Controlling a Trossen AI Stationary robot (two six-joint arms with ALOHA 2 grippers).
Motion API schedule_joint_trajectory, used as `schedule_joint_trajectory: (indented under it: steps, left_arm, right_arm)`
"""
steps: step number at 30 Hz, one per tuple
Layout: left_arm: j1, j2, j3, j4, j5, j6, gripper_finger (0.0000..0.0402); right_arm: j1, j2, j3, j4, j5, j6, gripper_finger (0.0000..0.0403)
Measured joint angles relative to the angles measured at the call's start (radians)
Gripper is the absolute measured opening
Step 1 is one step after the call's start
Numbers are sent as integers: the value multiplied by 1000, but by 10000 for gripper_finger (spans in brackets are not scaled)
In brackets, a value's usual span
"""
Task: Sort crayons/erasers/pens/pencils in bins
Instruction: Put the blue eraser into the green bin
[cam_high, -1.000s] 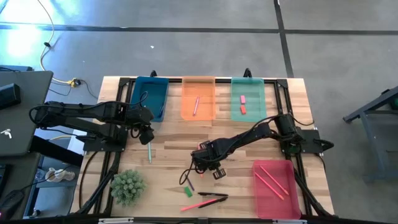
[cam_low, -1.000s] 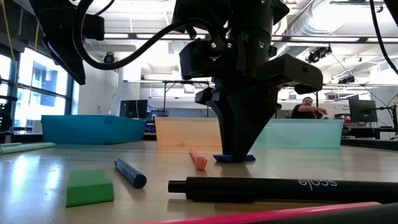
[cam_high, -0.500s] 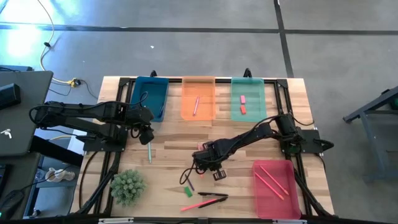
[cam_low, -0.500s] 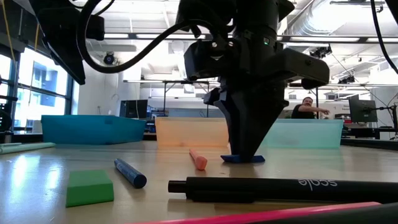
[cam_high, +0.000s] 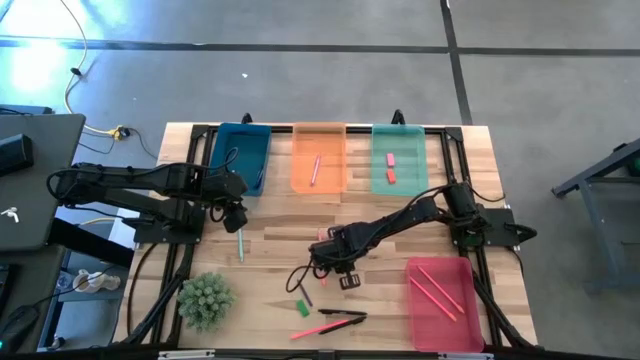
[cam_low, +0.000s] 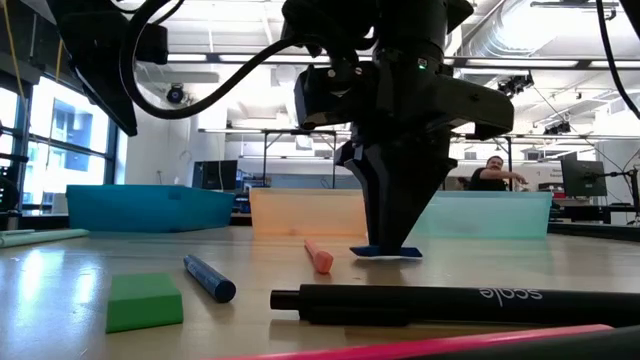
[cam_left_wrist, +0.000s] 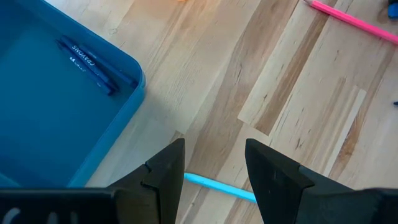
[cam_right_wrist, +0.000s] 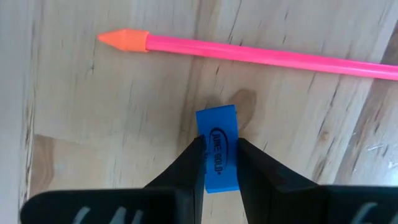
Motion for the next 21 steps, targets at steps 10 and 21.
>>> schedule_joint_trajectory:
  steps: [10, 21]
  left_arm:
    - [0, 0, 0, 1, 0, 0, 156]
    - [0, 0, 0, 10, -4, 41, 156]
  right_arm:
    - [-13, -2, 1, -1, 0, 60, 60]
    - [-45, -71, 2, -60, 60, 48, 60]
